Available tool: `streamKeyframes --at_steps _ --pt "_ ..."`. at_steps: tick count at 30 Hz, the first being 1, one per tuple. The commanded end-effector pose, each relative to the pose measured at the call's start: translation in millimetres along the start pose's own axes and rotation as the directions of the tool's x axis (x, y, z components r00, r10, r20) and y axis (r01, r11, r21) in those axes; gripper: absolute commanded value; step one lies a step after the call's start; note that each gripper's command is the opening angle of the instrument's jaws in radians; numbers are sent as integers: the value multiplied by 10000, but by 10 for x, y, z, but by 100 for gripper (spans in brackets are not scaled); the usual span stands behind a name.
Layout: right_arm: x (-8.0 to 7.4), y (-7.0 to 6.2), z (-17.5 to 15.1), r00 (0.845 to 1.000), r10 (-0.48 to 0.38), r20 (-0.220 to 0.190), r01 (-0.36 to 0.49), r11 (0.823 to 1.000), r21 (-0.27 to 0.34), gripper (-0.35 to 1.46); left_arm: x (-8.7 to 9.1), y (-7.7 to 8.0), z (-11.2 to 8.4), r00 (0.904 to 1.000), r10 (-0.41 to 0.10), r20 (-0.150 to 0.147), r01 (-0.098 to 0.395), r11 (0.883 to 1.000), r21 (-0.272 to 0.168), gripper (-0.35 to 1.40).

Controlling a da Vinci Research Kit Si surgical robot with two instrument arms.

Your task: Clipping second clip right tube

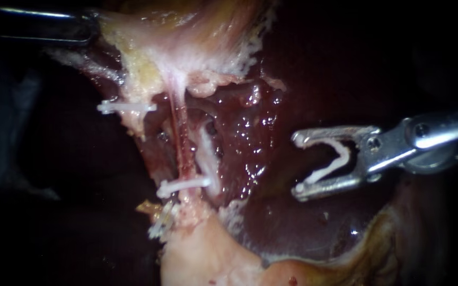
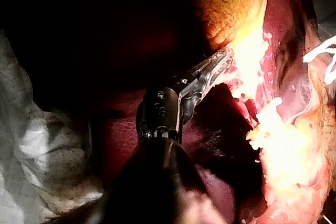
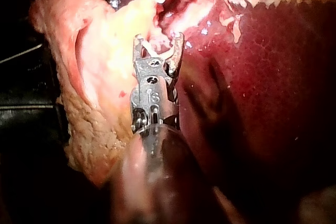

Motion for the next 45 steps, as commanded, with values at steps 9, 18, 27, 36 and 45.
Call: streamKeyframes --at_steps 9,18,27,36,45 --pt "9 17 76 9831 1802 -315 -1797 9836 177 50 -2 2 2 10000 4 -21 -4 10000 49 -35" --pt "-13 43 137 9619 2624 -772 -2593 9646 488 49 -4 6 5 10000 2 -18 -2 10000 37 -35" --pt "-5 55 165 9345 3223 -1510 -3057 9441 1236 49 -5 6 6 10000 5 -9 -5 10000 13 -35" --pt "1 53 183 9245 3435 -1655 -3109 9304 1944 49 -5 6 7 10000 8 -12 -8 10000 17 -35" --pt "8 36 187 9260 3310 -1817 -2805 9252 2557 49 -6 5 7 10000 11 -12 -11 10000 17 -35"
